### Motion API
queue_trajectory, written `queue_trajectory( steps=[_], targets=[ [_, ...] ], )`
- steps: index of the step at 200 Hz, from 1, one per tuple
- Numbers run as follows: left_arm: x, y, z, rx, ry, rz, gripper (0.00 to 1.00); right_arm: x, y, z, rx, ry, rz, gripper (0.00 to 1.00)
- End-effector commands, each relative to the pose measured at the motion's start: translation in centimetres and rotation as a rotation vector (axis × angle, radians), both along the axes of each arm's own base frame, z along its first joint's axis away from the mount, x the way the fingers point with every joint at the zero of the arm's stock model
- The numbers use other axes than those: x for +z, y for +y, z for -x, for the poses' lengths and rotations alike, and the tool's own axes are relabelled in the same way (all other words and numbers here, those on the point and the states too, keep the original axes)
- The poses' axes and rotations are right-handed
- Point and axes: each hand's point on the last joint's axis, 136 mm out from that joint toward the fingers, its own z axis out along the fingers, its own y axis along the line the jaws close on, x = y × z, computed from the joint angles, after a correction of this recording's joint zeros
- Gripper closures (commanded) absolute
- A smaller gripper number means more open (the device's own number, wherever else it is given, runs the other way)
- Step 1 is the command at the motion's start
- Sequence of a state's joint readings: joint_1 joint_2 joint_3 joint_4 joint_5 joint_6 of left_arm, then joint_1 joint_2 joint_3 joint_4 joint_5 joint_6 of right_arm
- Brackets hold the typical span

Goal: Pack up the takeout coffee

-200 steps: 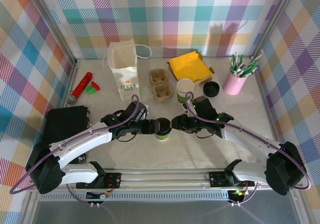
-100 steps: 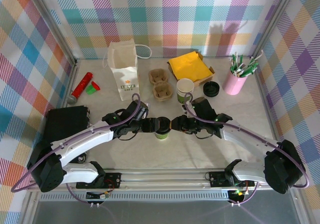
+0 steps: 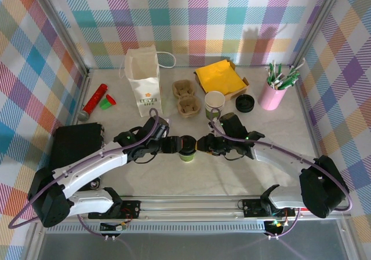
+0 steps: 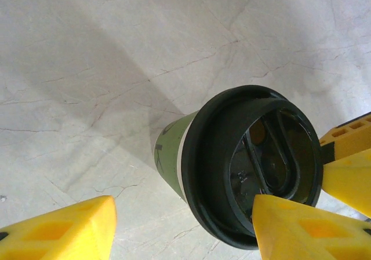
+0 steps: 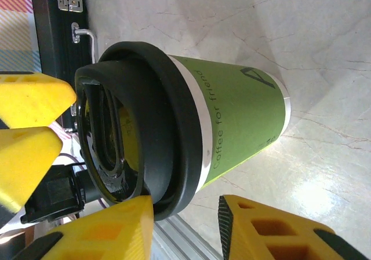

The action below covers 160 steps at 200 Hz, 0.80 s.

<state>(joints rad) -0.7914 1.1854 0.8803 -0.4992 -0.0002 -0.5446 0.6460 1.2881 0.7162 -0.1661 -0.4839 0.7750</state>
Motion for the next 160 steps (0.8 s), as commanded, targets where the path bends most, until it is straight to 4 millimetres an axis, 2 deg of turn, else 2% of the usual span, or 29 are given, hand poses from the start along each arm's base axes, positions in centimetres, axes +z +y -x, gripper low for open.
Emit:
queue_trajectory(
  steps=[1,51,89,160],
  targets=[
    [1.2,0.2,0.1,-0.002,-0.027,0.0,0.37,1.4,0.8,-0.5,0.012,-0.02,-0.047,0.64],
    [1.2,0.2,0.2,-0.004,-0.024,0.009,0.36,1.6,0.8,-0.5,0.015,-0.021,-0.046,0.64],
    [1.3,0.0,0.3,-0.009,-0.027,0.024,0.34,2.1,0.4,-0.6,0.007,-0.042,-0.025,0.57],
    [1.1,-1.2,0.1,-0.032,-0.013,0.068,0.33,3.3,0.7,-1.6,0.007,-0.085,-0.009,0.52]
  ],
)
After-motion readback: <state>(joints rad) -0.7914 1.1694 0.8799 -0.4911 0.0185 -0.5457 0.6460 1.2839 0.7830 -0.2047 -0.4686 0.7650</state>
